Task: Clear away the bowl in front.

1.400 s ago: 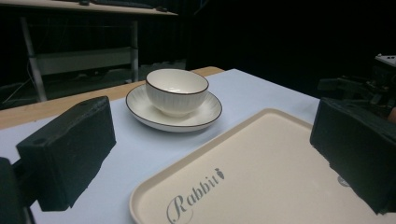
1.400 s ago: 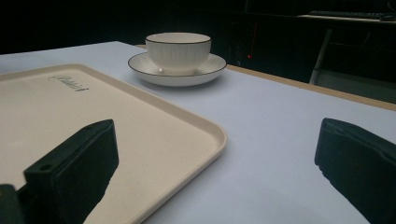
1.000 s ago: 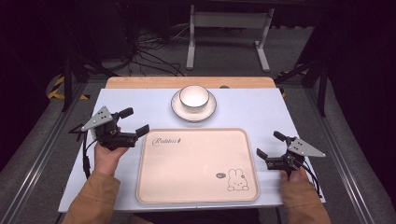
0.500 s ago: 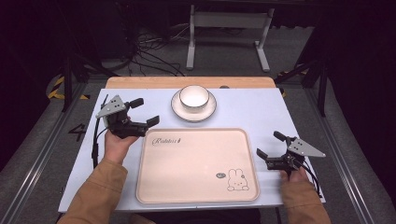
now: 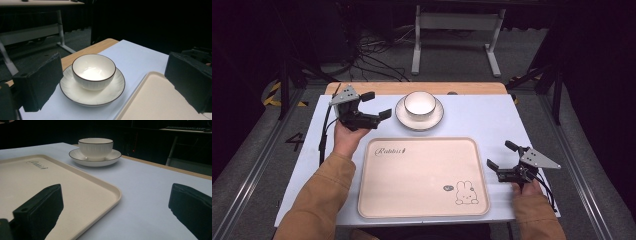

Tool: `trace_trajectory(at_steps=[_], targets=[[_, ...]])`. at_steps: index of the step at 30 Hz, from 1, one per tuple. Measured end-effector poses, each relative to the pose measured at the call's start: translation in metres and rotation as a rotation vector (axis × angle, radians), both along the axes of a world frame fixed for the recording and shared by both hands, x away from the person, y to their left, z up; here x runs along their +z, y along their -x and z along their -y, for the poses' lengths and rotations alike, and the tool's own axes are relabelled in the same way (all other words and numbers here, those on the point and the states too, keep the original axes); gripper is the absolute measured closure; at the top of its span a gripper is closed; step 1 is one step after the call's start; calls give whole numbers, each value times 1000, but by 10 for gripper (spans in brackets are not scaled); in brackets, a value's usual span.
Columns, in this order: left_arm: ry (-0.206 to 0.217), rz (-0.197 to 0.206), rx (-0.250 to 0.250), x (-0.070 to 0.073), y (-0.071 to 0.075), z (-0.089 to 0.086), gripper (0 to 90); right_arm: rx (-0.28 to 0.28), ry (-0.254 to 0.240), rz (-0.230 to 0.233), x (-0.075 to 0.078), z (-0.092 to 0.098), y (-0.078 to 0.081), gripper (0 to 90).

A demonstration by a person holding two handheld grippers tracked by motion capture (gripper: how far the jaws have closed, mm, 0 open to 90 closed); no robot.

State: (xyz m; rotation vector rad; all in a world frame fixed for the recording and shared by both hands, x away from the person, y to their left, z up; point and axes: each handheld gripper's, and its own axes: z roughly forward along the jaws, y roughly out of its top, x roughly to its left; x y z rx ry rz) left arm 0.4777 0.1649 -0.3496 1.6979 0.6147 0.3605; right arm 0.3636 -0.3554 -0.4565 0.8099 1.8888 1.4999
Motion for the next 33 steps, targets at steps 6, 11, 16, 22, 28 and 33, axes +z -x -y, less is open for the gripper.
trace_trajectory(at_steps=[6,11,16,22,28,33], targets=[[-36,-12,-9,0,-16,14,57,-1,-7,-3,0,1,0,3],[-65,-15,-17,1,-28,27,75,0,-8,-1,0,1,0,3],[-115,-37,-39,1,-43,38,100,1,-9,1,0,1,0,3],[-147,-62,-57,2,-53,48,116,1,-9,0,0,1,0,3],[-202,-75,-80,1,-64,62,116,2,-8,1,0,1,0,3],[-243,-87,-92,-2,-72,79,118,1,-7,-3,0,1,0,3]])
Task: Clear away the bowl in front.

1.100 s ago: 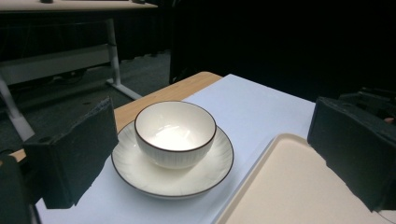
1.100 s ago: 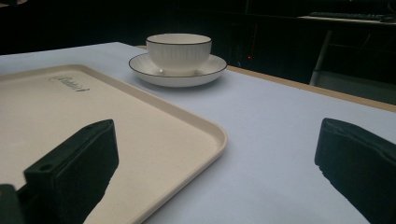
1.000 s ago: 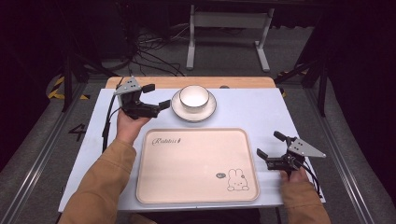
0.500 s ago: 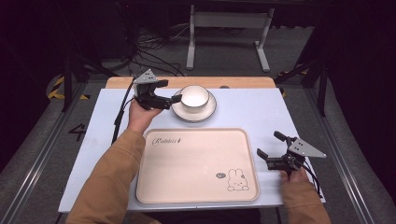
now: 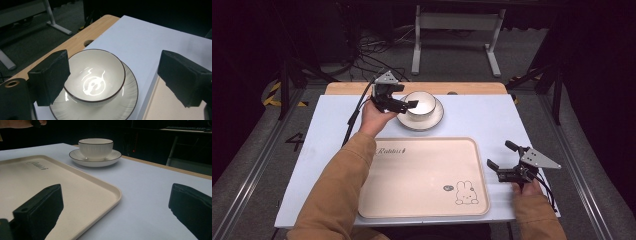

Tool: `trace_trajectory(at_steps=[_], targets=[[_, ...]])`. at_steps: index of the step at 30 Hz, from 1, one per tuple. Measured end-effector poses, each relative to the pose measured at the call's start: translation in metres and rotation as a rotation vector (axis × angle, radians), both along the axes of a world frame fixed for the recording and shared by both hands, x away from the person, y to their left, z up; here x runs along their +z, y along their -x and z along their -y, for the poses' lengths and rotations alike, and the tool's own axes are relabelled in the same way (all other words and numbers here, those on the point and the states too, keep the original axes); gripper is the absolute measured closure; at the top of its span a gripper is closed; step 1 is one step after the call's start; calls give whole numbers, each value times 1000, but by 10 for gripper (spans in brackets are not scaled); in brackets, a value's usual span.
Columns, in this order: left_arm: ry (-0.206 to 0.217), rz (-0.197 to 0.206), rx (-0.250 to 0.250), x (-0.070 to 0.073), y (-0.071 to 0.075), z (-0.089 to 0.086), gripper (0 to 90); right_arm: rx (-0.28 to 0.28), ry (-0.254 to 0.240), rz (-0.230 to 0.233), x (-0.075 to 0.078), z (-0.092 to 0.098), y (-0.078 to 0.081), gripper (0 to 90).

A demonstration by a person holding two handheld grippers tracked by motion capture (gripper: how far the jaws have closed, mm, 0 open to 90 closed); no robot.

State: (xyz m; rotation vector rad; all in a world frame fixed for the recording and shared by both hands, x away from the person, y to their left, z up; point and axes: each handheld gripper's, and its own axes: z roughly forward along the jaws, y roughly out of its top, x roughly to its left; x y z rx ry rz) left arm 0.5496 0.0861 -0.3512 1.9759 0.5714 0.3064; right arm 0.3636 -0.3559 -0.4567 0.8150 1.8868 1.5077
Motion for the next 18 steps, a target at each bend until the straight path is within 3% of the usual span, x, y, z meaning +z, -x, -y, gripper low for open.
trace_trajectory(at_steps=[8,10,11,18], targets=[[-36,-25,-27,-9,-9,17,161,1,1,3,0,0,0,3],[-22,-39,-25,-13,-12,18,182,2,0,2,0,0,0,3],[-6,-65,-29,-19,-16,20,182,0,-1,-1,0,0,0,3],[-20,-97,-42,-29,-21,24,242,0,-2,0,0,0,0,3]])
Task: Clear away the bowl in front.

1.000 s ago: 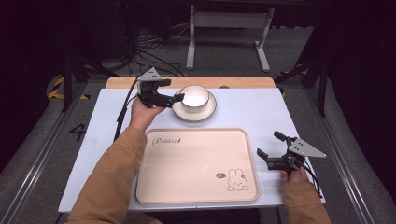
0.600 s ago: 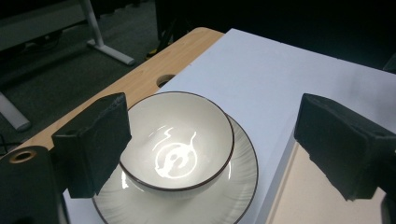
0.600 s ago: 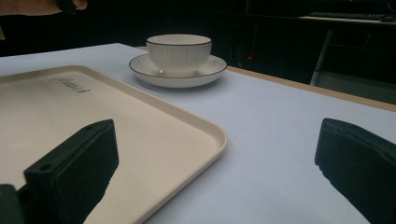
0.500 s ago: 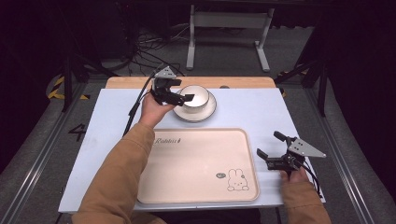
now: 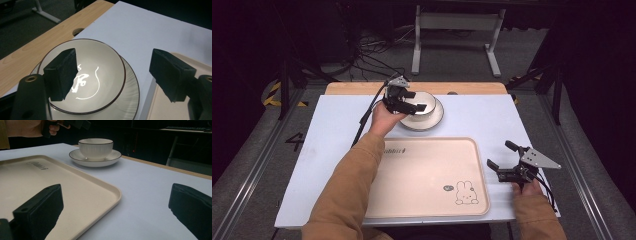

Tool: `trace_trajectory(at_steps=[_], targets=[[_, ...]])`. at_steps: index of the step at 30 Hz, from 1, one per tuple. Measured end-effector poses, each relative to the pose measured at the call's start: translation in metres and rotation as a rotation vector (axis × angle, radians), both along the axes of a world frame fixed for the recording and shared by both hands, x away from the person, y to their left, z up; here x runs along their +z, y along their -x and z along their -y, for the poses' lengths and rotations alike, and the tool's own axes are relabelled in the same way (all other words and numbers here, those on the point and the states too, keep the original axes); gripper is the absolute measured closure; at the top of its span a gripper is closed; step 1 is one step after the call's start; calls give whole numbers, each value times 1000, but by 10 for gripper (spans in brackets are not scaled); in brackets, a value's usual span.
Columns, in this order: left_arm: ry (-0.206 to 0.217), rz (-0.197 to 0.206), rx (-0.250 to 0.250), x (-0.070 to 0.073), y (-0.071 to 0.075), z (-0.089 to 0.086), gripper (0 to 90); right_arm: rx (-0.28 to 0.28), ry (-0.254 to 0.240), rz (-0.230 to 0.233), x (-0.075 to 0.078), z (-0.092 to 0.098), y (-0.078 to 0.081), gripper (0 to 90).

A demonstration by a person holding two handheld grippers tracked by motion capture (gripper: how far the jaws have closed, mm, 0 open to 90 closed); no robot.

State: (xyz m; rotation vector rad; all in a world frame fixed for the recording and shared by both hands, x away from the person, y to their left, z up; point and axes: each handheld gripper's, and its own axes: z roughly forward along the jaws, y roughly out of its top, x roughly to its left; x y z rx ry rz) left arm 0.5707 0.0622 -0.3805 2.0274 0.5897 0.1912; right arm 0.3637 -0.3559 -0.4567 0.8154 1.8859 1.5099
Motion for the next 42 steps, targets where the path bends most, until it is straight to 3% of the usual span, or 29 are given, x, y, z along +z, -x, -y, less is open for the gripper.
trace_trajectory(at_steps=[8,14,18,22,25,35,42], targets=[[-13,-30,-49,-9,-2,6,324,0,1,2,0,0,0,3],[-88,-43,-58,-16,-3,16,380,0,1,3,0,0,0,3],[-163,-45,-79,-21,-3,25,407,-2,1,2,0,0,0,3],[-195,-48,-87,-23,-4,30,427,-2,-1,2,0,0,0,3],[-264,-35,-98,-24,-5,36,456,-2,-1,2,0,0,0,3],[-375,-23,-87,-29,-8,45,638,-2,-4,4,0,1,0,3],[-422,-2,-108,-30,-6,52,747,-2,-5,4,0,1,0,3]])
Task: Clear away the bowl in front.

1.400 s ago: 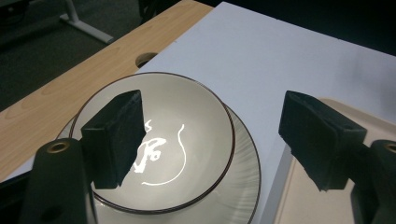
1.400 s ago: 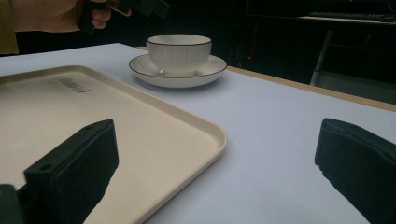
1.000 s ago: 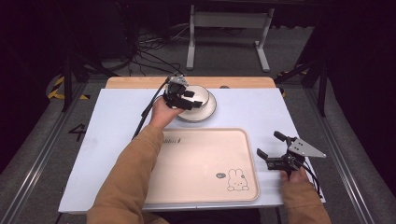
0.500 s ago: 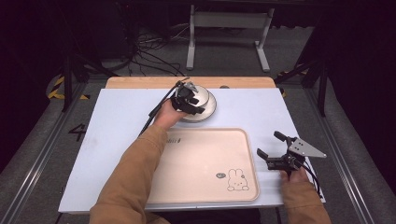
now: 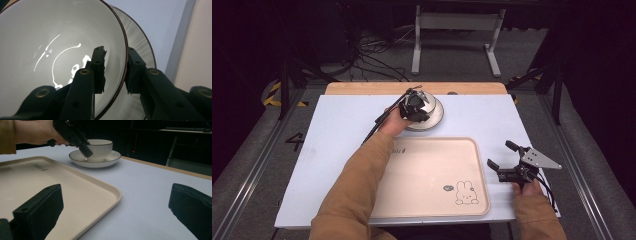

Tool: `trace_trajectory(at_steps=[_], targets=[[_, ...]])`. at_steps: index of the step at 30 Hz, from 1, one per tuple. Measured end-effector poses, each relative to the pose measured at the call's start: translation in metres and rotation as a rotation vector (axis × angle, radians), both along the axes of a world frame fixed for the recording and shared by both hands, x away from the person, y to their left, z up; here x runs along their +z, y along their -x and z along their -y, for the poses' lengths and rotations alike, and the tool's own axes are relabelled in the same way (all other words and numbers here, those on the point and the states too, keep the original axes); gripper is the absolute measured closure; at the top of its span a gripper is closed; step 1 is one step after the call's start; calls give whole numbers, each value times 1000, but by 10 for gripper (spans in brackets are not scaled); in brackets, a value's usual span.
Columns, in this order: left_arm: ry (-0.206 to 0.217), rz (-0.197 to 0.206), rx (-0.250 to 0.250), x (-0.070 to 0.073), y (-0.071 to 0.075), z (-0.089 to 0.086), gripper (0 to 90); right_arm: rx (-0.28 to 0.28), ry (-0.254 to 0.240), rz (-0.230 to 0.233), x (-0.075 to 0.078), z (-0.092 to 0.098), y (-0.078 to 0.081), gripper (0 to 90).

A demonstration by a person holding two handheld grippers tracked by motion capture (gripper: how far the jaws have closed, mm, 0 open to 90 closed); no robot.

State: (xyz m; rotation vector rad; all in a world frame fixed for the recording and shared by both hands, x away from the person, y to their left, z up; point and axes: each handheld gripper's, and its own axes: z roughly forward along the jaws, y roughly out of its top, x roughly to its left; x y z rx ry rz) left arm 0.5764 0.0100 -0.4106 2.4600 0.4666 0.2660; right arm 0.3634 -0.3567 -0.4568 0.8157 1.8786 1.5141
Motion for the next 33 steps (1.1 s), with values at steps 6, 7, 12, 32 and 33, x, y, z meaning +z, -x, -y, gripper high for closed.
trace_trajectory(at_steps=[6,7,12,32,33], targets=[[-42,27,-14,-1,2,5,802,0,1,1,0,0,0,3],[-49,29,-15,-1,2,5,804,0,2,2,0,0,0,3],[-80,50,-16,0,5,9,817,0,3,3,0,-1,1,3],[-115,2,10,21,10,10,823,-2,5,4,0,-1,1,3],[-117,-7,2,23,11,10,823,-3,5,4,0,-1,1,3]])
